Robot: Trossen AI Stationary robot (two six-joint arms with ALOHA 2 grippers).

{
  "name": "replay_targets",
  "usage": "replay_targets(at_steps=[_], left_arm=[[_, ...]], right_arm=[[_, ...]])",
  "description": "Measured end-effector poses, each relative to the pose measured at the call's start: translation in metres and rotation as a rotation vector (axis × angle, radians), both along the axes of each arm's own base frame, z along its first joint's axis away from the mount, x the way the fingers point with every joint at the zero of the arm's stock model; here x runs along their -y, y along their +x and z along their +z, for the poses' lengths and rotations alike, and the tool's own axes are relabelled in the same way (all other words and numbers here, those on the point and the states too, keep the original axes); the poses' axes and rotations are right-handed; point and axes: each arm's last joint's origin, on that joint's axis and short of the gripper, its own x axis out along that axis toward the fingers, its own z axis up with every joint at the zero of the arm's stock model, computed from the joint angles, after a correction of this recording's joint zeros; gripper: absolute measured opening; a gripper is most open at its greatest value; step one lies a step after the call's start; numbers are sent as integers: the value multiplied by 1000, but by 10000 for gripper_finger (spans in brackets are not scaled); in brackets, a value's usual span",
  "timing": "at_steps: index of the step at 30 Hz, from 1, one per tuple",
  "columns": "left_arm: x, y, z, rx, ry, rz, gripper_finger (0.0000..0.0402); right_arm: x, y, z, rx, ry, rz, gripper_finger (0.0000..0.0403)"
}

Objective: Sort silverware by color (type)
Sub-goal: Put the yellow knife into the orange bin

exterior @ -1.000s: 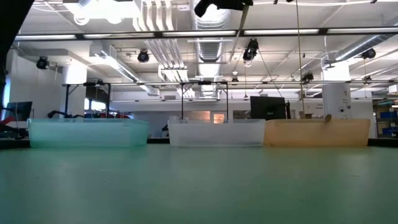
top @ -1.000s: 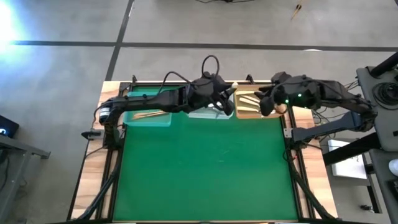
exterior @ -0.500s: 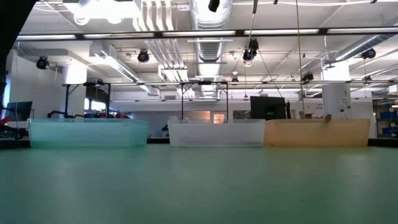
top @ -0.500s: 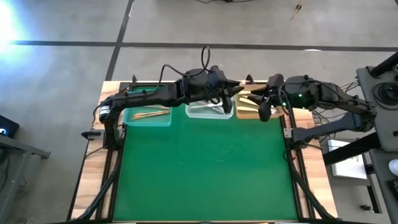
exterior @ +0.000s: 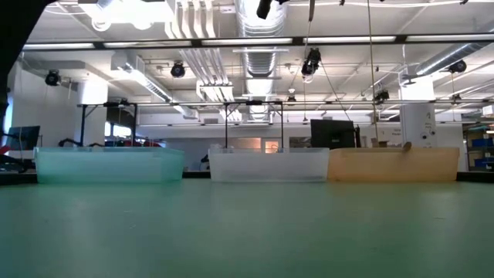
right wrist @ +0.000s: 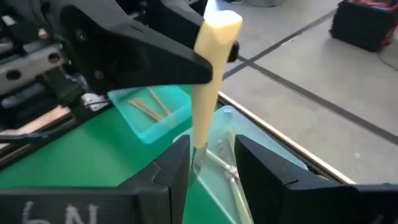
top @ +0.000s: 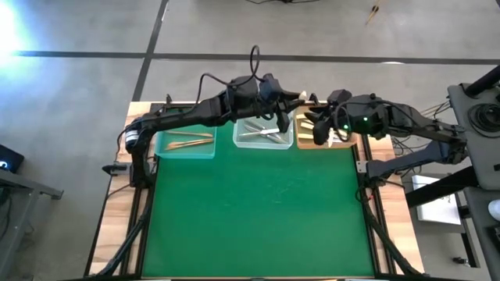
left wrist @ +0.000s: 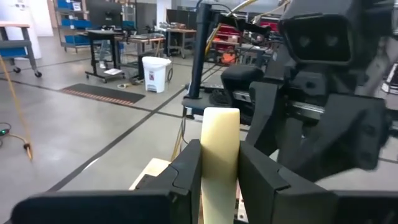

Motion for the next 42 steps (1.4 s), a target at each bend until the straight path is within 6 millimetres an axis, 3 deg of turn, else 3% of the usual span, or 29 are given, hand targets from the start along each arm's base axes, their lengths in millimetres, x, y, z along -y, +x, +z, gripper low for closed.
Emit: replay_targets(at_steps=[8, 15, 42], left_arm=[[-11, -2, 0, 5, 1, 23, 63], [-14, -3, 1, 7, 2, 14, 63], [-8, -3, 11, 73, -26, -54, 63]], right_arm=[[3, 18, -3, 18, -8, -20, 166], [6, 18, 0, 46, -34, -73, 197], [14, 34, -1, 79, -78, -161, 198]])
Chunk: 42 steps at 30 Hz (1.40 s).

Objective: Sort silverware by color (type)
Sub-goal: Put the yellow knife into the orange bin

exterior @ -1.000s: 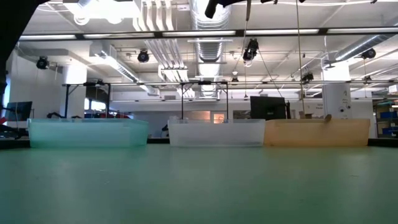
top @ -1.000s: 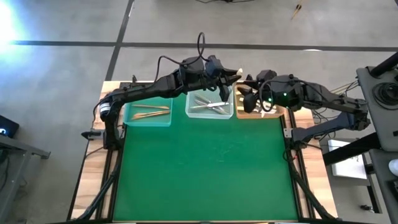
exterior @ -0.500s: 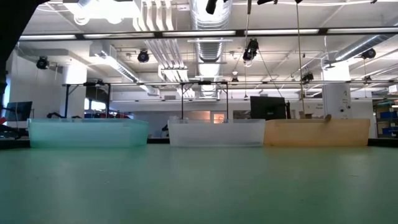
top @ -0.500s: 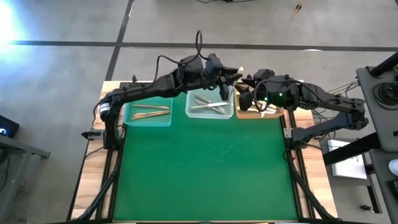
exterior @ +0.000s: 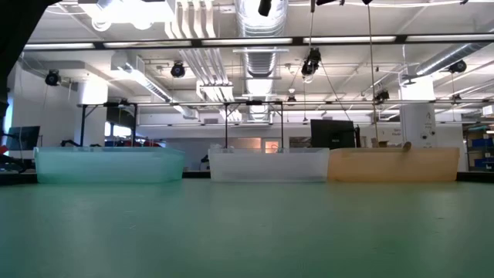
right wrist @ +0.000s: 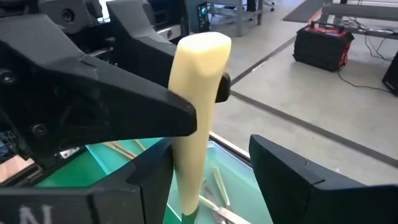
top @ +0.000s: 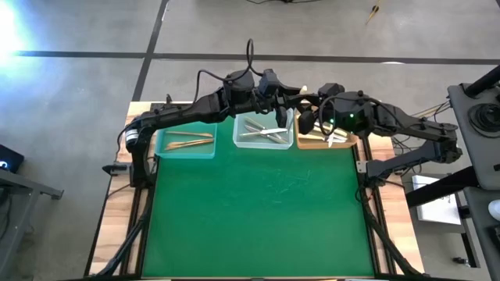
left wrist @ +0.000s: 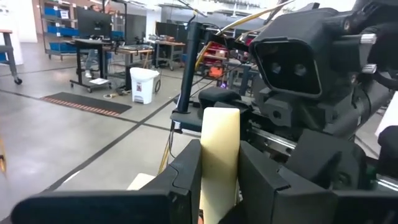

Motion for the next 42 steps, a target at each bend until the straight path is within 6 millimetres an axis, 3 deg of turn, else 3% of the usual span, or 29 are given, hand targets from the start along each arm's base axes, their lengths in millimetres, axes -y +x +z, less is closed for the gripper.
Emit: replay_targets(at_steps=[7, 14, 24, 27, 33, 39, 42], left_arm=[[0, 0, 0, 5, -5, -2, 63], [-1, 0, 0, 5, -6, 5, 63], [-1, 0, 1, 21, -35, 2, 79], [-2, -3, 1, -7, -50, -11, 93], [-2, -3, -2, -40, -43, -53, 108], [-4, -10, -10, -181, -32, -39, 111], [-2, -18, -11, -255, -49, -39, 112]], right_arm=[[2, 5, -1, -16, -23, 5, 172], [3, 5, -2, -32, -40, 14, 50], [2, 0, 8, -42, -67, 17, 52], [3, -7, 14, -55, -77, -35, 32], [3, -17, 18, -102, -88, -103, 32], [13, -34, 9, -249, -65, -224, 32], [23, -47, -10, -410, -9, -303, 32]])
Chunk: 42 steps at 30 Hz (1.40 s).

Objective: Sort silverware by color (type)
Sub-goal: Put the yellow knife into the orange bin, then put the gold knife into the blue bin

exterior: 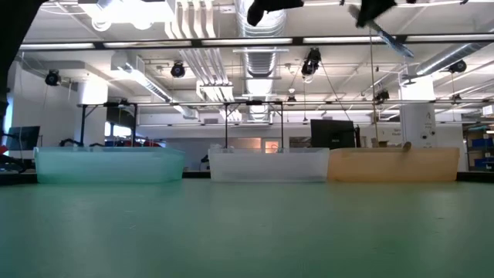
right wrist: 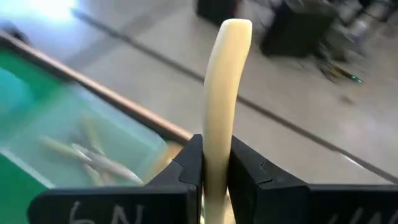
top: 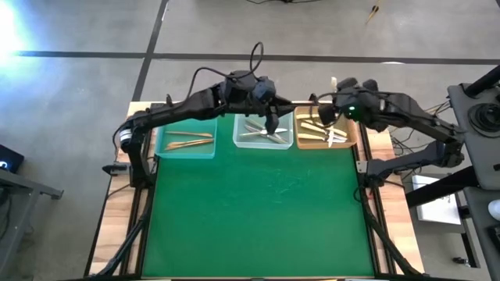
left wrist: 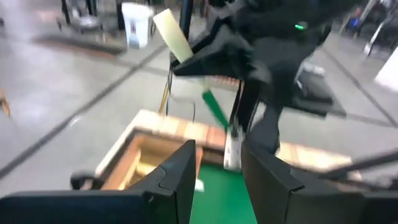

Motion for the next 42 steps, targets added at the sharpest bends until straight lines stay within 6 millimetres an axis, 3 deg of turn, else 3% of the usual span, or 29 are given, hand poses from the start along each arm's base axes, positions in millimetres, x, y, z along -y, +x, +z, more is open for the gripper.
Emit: replay_targets(at_steps=[4, 8, 15, 20, 27, 31, 36, 42], left_arm=[[3, -13, -2, -122, -30, 0, 112], [9, -28, 0, -213, -33, -9, 112], [19, -52, 20, -209, -29, -18, 112], [26, -68, 37, -159, -16, -23, 112], [35, -80, 50, -119, -28, -28, 113], [40, -83, 53, -108, -31, -38, 113], [42, -83, 53, -107, -30, -45, 113], [42, -86, 51, -150, -28, 3, 113]], right_arm=[[14, -5, -32, -188, 74, -69, 32], [28, -7, -61, -293, 166, -25, 32], [51, -11, -115, -425, 324, 53, 32], [62, -5, -141, -446, 280, 175, 32], [71, -6, -154, -526, 228, 252, 32], [70, -5, -154, -490, 259, 269, 71], [71, -2, -146, -448, 248, 288, 128], [63, -9, -129, -410, 375, 225, 143]])
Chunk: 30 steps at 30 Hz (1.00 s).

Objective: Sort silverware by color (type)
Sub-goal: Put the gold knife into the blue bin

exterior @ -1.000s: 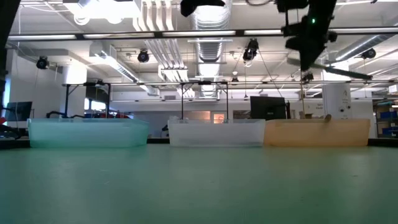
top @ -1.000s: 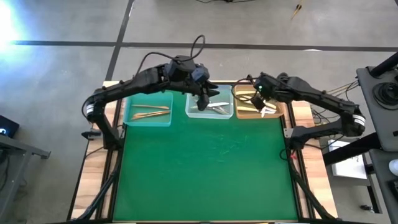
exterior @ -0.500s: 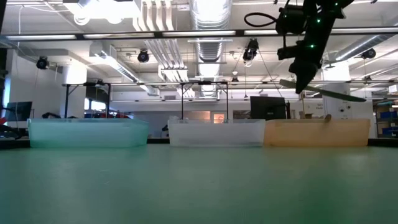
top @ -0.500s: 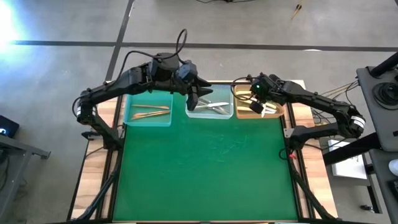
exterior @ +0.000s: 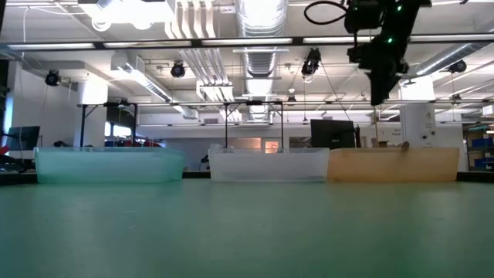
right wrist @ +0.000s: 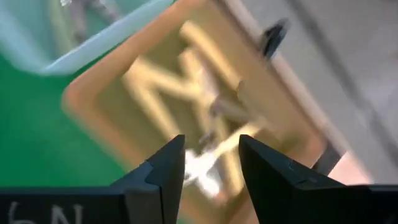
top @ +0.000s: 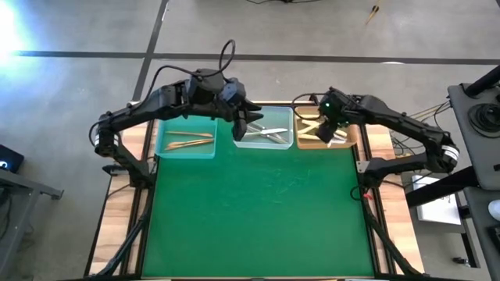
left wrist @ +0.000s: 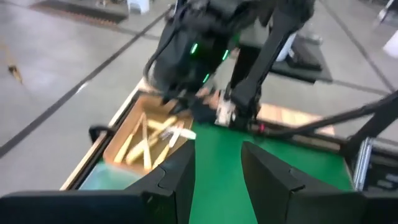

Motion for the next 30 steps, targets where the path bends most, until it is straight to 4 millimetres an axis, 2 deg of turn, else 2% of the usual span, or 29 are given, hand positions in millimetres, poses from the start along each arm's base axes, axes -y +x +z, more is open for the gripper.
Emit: replay_targets(at_steps=[4, 8, 11, 15, 19, 25, 30], left_arm=[[3, -15, -5, -123, -24, 0, 113], [8, -36, -22, -375, -72, -2, 113], [13, -46, -32, -520, -92, -17, 113], [21, -52, -40, -630, -65, -92, 113], [23, -56, -44, -661, -45, -176, 113], [23, -56, -43, -661, 4, -219, 113], [25, -53, -43, -621, -62, -218, 113]], right_arm=[[-23, -8, 17, 22, 262, 4, 144], [-55, -13, 28, 104, 557, 61, 145], [-83, -14, 30, 153, 682, 75, 145], [-121, -13, 25, 93, 758, 89, 146], [-162, -2, 14, 60, 815, 146, 146], [-229, 12, -6, -41, 828, 464, 146], [-266, 21, -21, -88, 827, 591, 146]])
